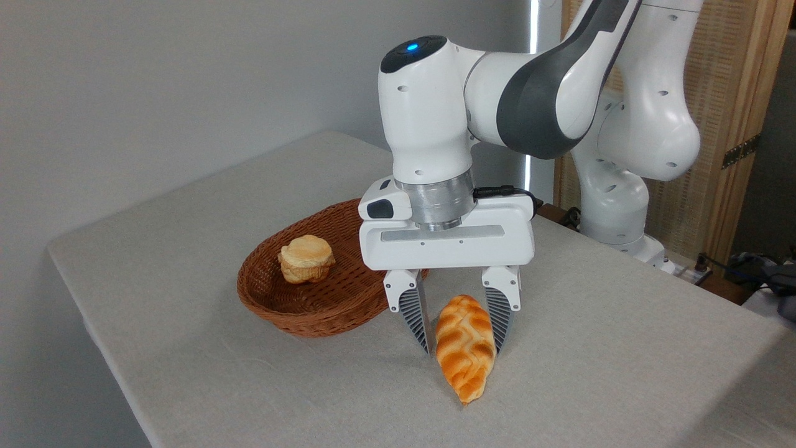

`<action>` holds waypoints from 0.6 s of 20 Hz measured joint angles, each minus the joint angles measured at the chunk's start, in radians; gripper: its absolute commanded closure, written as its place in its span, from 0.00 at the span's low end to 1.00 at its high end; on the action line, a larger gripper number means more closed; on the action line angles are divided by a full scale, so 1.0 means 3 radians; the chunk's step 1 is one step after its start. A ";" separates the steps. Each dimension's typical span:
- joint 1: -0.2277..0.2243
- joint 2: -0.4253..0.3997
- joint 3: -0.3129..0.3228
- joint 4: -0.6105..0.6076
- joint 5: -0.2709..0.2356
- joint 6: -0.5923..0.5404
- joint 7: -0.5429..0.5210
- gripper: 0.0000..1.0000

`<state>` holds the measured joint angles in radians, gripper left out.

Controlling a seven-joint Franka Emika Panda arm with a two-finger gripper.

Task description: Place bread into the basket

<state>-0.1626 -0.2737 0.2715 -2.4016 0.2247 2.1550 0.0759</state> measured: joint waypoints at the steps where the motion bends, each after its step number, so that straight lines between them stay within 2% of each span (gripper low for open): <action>1: 0.0000 0.0001 0.0000 -0.0002 0.0002 0.0000 0.0001 0.00; 9: 0.0000 0.0003 0.0000 -0.0059 0.0007 -0.0002 0.0130 0.00; 10: 0.0000 0.0003 0.0000 -0.0061 0.0007 -0.0002 0.0130 0.04; 12: -0.0001 0.0003 0.0000 -0.0062 0.0007 0.0000 0.0134 0.29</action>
<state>-0.1629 -0.2728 0.2715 -2.4200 0.2266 2.1549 0.1160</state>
